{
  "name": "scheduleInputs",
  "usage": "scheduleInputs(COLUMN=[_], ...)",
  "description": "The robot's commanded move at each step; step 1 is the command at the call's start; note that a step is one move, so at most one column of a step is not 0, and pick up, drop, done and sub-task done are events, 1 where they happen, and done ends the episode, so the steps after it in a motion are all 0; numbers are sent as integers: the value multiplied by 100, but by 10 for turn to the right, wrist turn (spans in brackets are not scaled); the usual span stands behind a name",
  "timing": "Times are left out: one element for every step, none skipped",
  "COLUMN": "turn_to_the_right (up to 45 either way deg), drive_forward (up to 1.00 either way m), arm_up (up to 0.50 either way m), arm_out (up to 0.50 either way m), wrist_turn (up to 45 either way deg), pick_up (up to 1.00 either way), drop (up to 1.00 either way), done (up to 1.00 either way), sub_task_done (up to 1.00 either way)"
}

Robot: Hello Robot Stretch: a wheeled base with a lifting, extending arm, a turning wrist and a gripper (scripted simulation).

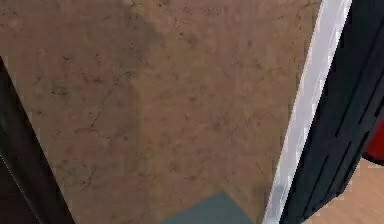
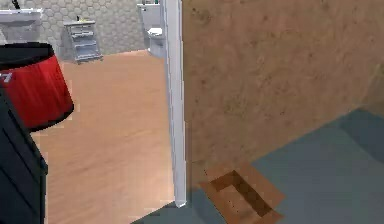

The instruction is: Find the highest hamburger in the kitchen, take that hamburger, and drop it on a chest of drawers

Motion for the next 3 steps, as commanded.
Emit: scheduleInputs(turn_to_the_right=[450,120,0], drive_forward=[0,0,100], arm_up=[0,0,0], arm_out=[0,0,0], wrist_turn=[0,0,0], pick_up=[0,0,0], drop=[0,0,0], done=[0,0,0], sub_task_done=[0,0,0])
